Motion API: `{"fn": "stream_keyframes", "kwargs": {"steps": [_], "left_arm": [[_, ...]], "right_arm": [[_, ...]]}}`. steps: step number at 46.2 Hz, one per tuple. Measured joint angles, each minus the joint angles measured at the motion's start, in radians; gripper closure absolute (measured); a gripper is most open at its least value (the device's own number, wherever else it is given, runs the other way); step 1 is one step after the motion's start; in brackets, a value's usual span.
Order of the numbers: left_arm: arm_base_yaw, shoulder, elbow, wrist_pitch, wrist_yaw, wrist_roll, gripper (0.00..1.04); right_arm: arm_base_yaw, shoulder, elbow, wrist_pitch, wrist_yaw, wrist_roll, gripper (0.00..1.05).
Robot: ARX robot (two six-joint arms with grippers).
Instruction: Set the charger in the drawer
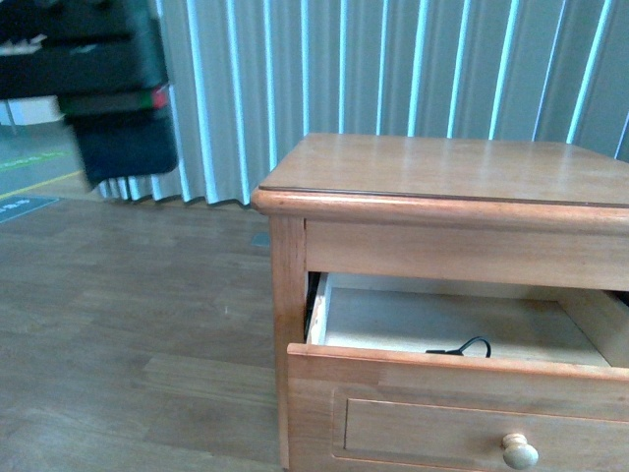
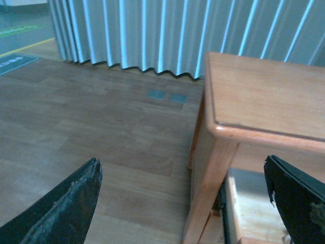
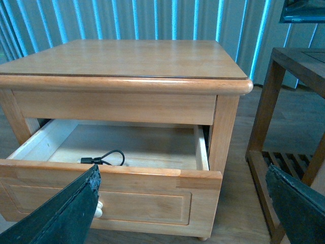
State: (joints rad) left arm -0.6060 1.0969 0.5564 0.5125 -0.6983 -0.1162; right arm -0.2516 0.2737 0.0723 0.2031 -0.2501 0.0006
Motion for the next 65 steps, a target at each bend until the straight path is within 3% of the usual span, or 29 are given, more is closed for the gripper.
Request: {"fn": "stream_keyframes", "kwargs": {"steps": [5, 10, 20, 33, 34, 36, 38, 43, 48, 55, 61, 65], "left_arm": [[-0.007, -0.126, -0.090, -0.074, -0.082, -0.048, 0.06], [-0.007, -0.351, -0.202, -0.237, -0.213, -0.142, 0.06], [-0.025, -0.657, -0.322, -0.532, -0.378, -0.323, 0.06], [-0.026, -0.704, -0.336, -0.587, -0.392, -0.391, 0.06], [-0.012, -0.724, -0.346, -0.567, -0.356, -0.367, 0.09], [0.058, -0.810, -0.403, -0.476, -0.077, -0.232, 0.19], [0.117, -0.882, -0.431, -0.465, 0.097, -0.119, 0.28], [0.251, -0.963, -0.457, -0.477, 0.352, 0.043, 0.53], [0.349, -1.001, -0.480, -0.494, 0.453, 0.090, 0.78], [0.417, -1.025, -0.493, -0.501, 0.517, 0.097, 1.01], [0.538, -1.048, -0.507, -0.514, 0.669, 0.105, 1.01], [0.595, -1.055, -0.511, -0.514, 0.682, 0.107, 1.01]], "right_arm": [[0.000, 0.000, 0.000, 0.000, 0.000, 0.000, 0.08], [0.000, 0.000, 0.000, 0.000, 0.000, 0.000, 0.08], [0.000, 0.000, 0.000, 0.000, 0.000, 0.000, 0.08], [0.000, 0.000, 0.000, 0.000, 0.002, 0.000, 0.08], [0.000, 0.000, 0.000, 0.000, 0.002, 0.000, 0.08], [0.000, 0.000, 0.000, 0.000, 0.001, 0.000, 0.08], [0.000, 0.000, -0.001, 0.000, 0.003, 0.000, 0.08], [0.000, 0.000, -0.001, 0.000, 0.000, 0.000, 0.08], [0.001, 0.000, -0.001, 0.000, 0.002, 0.000, 0.08], [0.001, 0.000, -0.001, 0.000, 0.002, 0.000, 0.08], [0.001, 0.000, -0.001, 0.000, 0.002, 0.000, 0.08], [0.001, 0.000, -0.001, 0.000, 0.002, 0.000, 0.08]]}}
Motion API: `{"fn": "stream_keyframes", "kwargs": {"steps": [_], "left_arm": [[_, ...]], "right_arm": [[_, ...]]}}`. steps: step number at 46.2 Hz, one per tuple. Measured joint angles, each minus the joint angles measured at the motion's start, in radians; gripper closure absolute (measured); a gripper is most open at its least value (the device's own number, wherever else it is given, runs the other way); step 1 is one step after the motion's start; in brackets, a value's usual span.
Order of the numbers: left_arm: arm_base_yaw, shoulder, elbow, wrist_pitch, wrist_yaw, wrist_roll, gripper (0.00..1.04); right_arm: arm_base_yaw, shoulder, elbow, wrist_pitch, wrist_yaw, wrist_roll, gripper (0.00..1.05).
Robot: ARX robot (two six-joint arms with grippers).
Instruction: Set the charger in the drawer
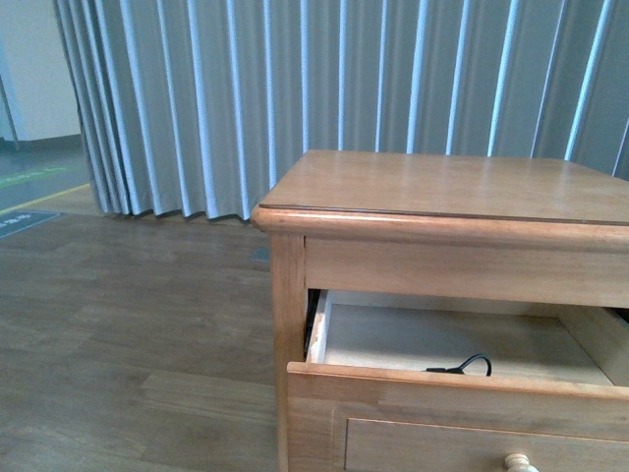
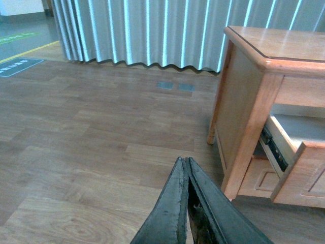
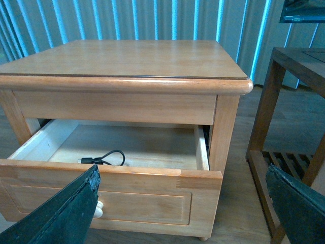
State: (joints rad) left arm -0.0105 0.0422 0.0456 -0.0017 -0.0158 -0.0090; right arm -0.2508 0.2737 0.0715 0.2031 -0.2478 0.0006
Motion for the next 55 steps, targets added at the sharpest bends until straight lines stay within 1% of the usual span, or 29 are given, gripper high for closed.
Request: {"fn": "stream_keyframes", "kwargs": {"steps": [5, 38, 39, 44, 45, 47, 49, 52, 54, 55], "left_arm": [[0.005, -0.035, -0.033, 0.001, 0.014, 0.002, 1.01], [0.007, -0.039, -0.034, 0.000, 0.013, 0.002, 1.01], [0.007, -0.039, -0.034, 0.000, 0.013, 0.001, 0.99], [0.007, -0.039, -0.034, 0.000, 0.013, 0.002, 0.72], [0.007, -0.039, -0.034, 0.000, 0.013, 0.002, 0.65], [0.007, -0.039, -0.034, 0.000, 0.013, 0.002, 0.55], [0.007, -0.039, -0.034, 0.000, 0.013, 0.002, 0.46], [0.007, -0.039, -0.034, 0.000, 0.013, 0.002, 0.30], [0.007, -0.039, -0.034, 0.000, 0.013, 0.002, 0.19], [0.007, -0.039, -0.034, 0.000, 0.013, 0.002, 0.15]], "right_arm": [[0.000, 0.000, 0.000, 0.000, 0.000, 0.000, 0.08], [0.000, 0.000, 0.000, 0.000, 0.000, 0.000, 0.08], [0.000, 0.000, 0.000, 0.000, 0.000, 0.000, 0.08], [0.000, 0.000, 0.000, 0.000, 0.000, 0.000, 0.08], [0.000, 0.000, 0.000, 0.000, -0.001, 0.000, 0.08], [-0.010, 0.019, -0.019, 0.076, -0.078, -0.058, 0.08], [-0.005, 0.050, -0.023, 0.125, -0.097, -0.123, 0.08], [0.031, 0.119, -0.022, 0.156, -0.068, -0.195, 0.08], [0.073, 0.193, -0.017, 0.177, -0.019, -0.249, 0.08], [0.088, 0.220, -0.016, 0.190, -0.006, -0.263, 0.08]]}}
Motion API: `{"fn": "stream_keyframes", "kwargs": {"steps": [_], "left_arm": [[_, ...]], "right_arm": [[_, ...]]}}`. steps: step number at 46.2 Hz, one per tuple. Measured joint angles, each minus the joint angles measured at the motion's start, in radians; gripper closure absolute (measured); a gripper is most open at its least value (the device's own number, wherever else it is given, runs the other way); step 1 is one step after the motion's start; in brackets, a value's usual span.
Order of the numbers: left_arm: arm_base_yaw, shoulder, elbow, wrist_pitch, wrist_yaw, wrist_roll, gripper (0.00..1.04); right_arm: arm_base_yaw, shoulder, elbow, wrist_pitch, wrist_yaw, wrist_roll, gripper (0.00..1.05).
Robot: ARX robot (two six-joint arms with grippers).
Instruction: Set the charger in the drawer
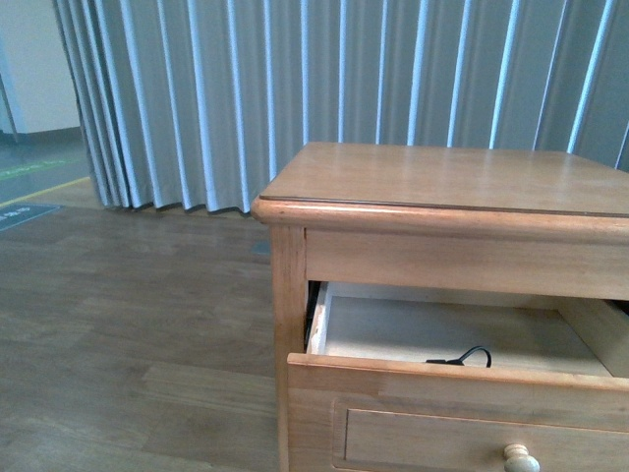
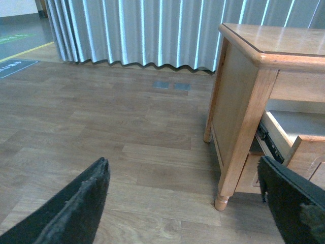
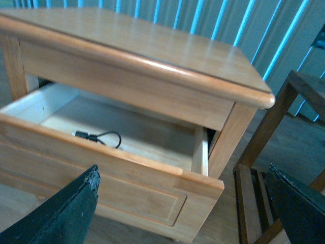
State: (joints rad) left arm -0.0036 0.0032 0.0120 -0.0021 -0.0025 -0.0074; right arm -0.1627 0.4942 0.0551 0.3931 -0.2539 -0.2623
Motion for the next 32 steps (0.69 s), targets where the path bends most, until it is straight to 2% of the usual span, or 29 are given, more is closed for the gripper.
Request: {"fn": "stream_keyframes", "kwargs": {"steps": [2, 3, 6, 14, 22, 32], "left_arm": [[0.000, 0.000, 0.000, 0.000, 0.000, 0.000, 0.05], [0.000, 0.000, 0.000, 0.000, 0.000, 0.002, 0.05], [0.000, 0.000, 0.000, 0.000, 0.000, 0.002, 0.07], [0.000, 0.000, 0.000, 0.000, 0.000, 0.002, 0.06], [0.000, 0.000, 0.000, 0.000, 0.000, 0.003, 0.06], [0.000, 0.000, 0.000, 0.000, 0.000, 0.003, 0.06]], "right_arm": [[0.044, 0.095, 0.007, 0.059, 0.047, -0.031, 0.08], [0.064, 0.139, 0.015, 0.080, 0.065, -0.045, 0.08], [0.121, 0.286, 0.051, 0.119, 0.111, -0.083, 0.08], [0.248, 0.695, 0.127, 0.200, 0.121, -0.145, 0.08], [0.317, 0.949, 0.216, 0.315, 0.172, -0.151, 0.08], [0.383, 1.148, 0.316, 0.378, 0.217, -0.144, 0.08]]}}
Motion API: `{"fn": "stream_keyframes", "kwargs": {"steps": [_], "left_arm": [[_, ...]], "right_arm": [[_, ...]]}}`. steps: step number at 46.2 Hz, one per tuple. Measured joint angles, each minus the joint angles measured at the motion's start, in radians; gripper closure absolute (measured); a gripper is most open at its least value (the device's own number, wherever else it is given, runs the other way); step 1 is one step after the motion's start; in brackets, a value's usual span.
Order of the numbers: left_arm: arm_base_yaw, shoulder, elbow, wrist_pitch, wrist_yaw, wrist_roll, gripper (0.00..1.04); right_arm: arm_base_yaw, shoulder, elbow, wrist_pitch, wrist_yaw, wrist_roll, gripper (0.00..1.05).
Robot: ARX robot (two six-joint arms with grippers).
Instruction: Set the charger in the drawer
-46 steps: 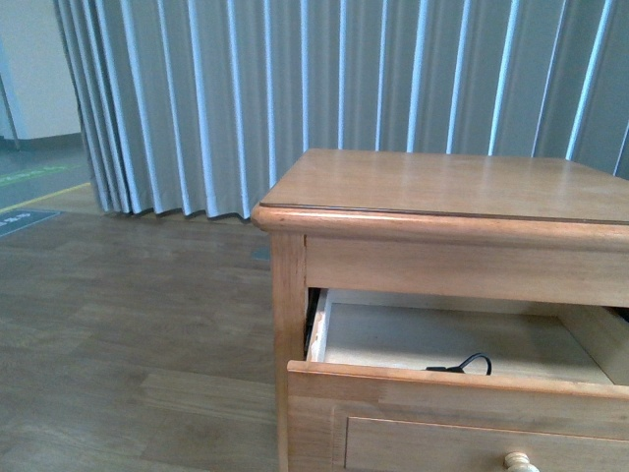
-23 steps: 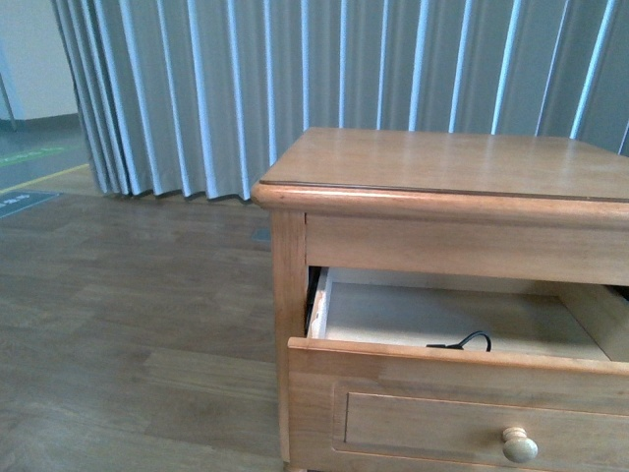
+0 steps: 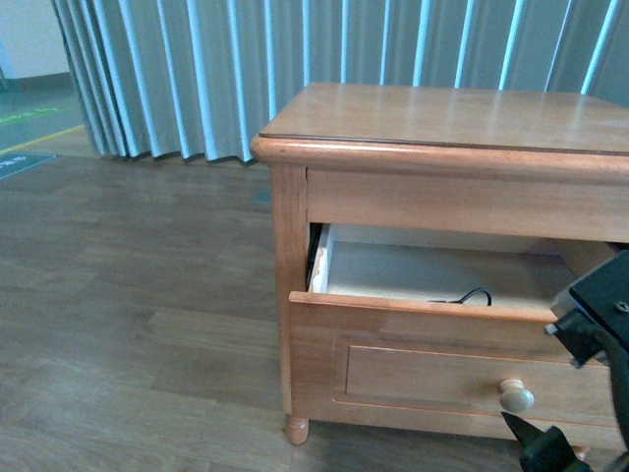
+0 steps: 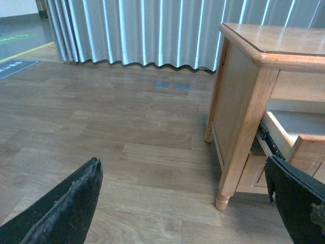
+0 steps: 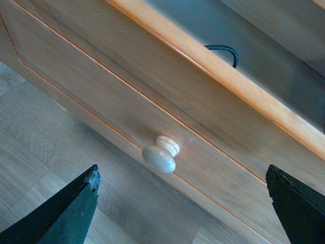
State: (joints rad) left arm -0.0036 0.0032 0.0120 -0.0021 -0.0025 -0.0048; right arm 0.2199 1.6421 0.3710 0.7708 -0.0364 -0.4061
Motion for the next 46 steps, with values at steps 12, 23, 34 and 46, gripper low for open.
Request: {"fn": "stream_keyframes", "kwargs": {"steps": [12, 23, 34, 46], "left_arm": [[0.000, 0.000, 0.000, 0.000, 0.000, 0.000, 0.06], [0.000, 0.000, 0.000, 0.000, 0.000, 0.000, 0.06], [0.000, 0.000, 0.000, 0.000, 0.000, 0.000, 0.06], [0.000, 0.000, 0.000, 0.000, 0.000, 0.000, 0.06]], "right_arm": [[0.026, 0.151, 0.132, 0.029, 0.044, 0.019, 0.08], [0.037, 0.273, 0.277, 0.037, 0.083, 0.019, 0.08], [0.056, 0.370, 0.430, 0.026, 0.090, 0.074, 0.08], [0.070, 0.455, 0.562, 0.008, 0.140, 0.126, 0.08]]}}
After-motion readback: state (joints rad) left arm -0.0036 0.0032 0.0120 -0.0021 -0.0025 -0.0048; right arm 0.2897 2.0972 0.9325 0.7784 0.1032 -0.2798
